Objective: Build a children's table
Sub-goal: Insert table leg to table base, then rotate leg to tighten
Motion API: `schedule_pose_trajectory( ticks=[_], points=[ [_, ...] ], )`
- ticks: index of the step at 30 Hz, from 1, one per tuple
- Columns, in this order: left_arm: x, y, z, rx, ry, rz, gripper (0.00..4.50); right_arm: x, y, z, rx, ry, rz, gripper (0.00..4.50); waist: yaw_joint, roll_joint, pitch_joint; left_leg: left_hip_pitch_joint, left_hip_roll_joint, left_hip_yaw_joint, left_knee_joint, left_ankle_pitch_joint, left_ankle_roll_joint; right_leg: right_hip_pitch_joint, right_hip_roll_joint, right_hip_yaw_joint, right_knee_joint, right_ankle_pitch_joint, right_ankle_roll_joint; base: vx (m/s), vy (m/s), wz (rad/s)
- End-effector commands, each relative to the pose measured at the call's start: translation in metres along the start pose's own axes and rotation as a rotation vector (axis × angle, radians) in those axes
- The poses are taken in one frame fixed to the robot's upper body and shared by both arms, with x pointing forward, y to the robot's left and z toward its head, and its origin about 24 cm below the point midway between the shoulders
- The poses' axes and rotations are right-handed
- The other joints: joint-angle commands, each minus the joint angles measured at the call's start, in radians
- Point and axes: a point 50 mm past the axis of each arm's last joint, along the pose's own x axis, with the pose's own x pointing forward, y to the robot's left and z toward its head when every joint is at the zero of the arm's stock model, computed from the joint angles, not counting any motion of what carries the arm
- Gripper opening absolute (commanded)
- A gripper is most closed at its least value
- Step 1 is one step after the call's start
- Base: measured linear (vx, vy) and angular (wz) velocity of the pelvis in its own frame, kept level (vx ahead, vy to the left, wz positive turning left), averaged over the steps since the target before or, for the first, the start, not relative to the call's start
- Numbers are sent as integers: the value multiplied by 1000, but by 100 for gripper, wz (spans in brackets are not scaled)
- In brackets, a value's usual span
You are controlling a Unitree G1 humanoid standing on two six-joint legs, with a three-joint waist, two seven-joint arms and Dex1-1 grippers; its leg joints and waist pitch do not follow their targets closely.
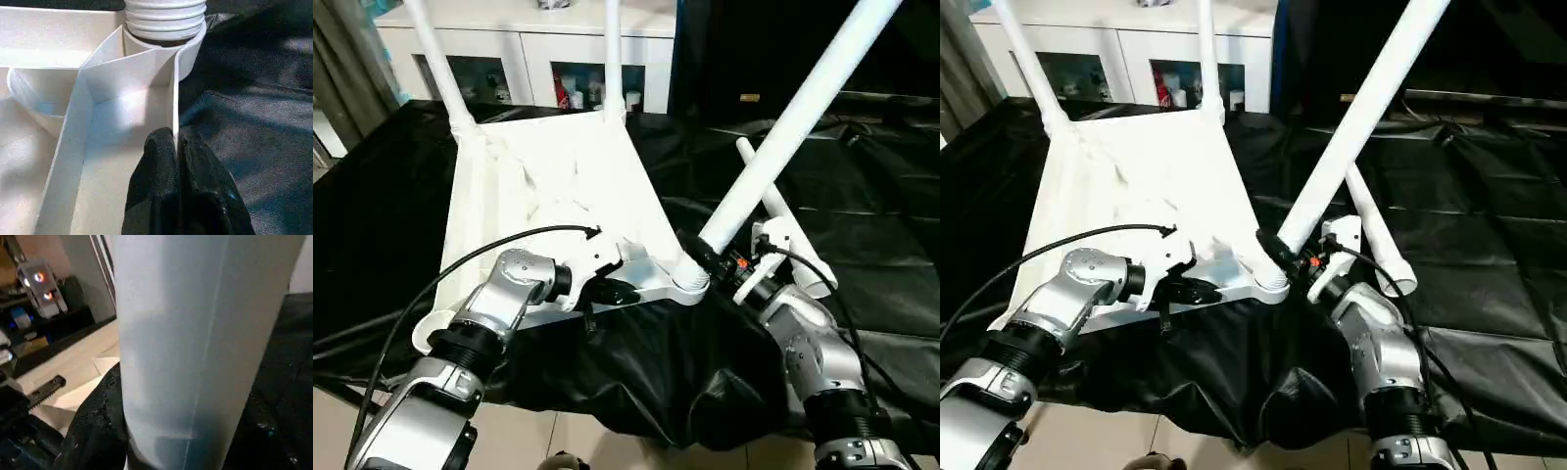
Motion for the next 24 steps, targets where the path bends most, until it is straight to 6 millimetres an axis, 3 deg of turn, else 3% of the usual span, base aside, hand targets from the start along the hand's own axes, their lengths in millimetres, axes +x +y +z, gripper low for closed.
schedule_pose_trajectory(
  ticks=[1, 2, 6, 9, 10, 11, 16, 17, 20, 22, 24],
  points=[
    [-7, 10, 10, 9, -54, 85, 0, -11, 3, -31, -3, 165, -13, 189, -4, -6, -42, 18, 57, -30, -78, -351, 28, 21, -104, 50, -109, -609, -83, 0, 0, 0],
    [-7, 10, 10, 9, -55, 85, 0, -11, 3, -31, -5, 164, -12, 189, -6, -12, -41, 19, 57, -29, -78, -355, 30, 20, -103, 50, -111, -618, -80, 0, 0, 0],
    [-6, 10, 9, 8, -56, 86, 0, -9, 5, -30, -10, 156, -3, 189, -6, -11, -39, 21, 55, -31, -77, -370, 32, 17, -107, 50, -117, -667, -67, 0, 0, 0],
    [-7, 9, 8, 10, -53, 89, 0, -7, 8, -28, -45, 166, 34, 189, -6, -14, -37, 21, 55, -31, -78, -373, 34, 15, -107, 50, -119, -681, -61, 0, 0, 0],
    [-7, 8, 7, 11, -52, 89, 0, -6, 9, -28, -63, 183, 58, 189, -8, -21, -35, 20, 56, -31, -79, -375, 33, 14, -106, 50, -120, -685, -58, 0, 0, 0],
    [-7, 8, 7, 11, -51, 89, 0, -6, 9, -28, -64, 185, 60, 189, -7, -17, -35, 20, 56, -32, -79, -375, 32, 15, -107, 50, -118, -685, -57, 0, 0, 0],
    [-7, 6, 7, 22, -47, 75, 0, -5, 10, -26, -137, 284, 155, 189, -7, -23, -34, 20, 53, -31, -77, -368, 37, 13, -107, 50, -123, -715, -45, 0, 0, 0],
    [-7, 6, 7, 28, -47, 64, 0, -3, 8, -24, -141, 290, 159, 189, -8, -22, -34, 17, 53, -32, -78, -364, 37, 16, -107, 49, -122, -713, -44, 0, 0, 0],
    [-8, 4, 7, 39, -42, 48, 0, 3, 5, -15, -138, 283, 171, 189, -8, -21, -35, 21, 53, -31, -77, -366, 37, 12, -107, 50, -123, -708, -49, 0, 0, 0],
    [-9, 4, 8, 48, -35, 41, 0, 8, 3, -7, -142, 284, 206, 189, -9, -21, -36, 15, 55, -33, -80, -355, 38, 18, -105, 48, -117, -682, -55, 0, 0, 0],
    [-9, 4, 7, 51, -32, 40, 0, 11, 3, -3, -150, 295, 240, 189, -8, -24, -40, 19, 57, -29, -77, -347, 39, 16, -105, 50, -116, -657, -65, 0, 0, 0]
  ],
)
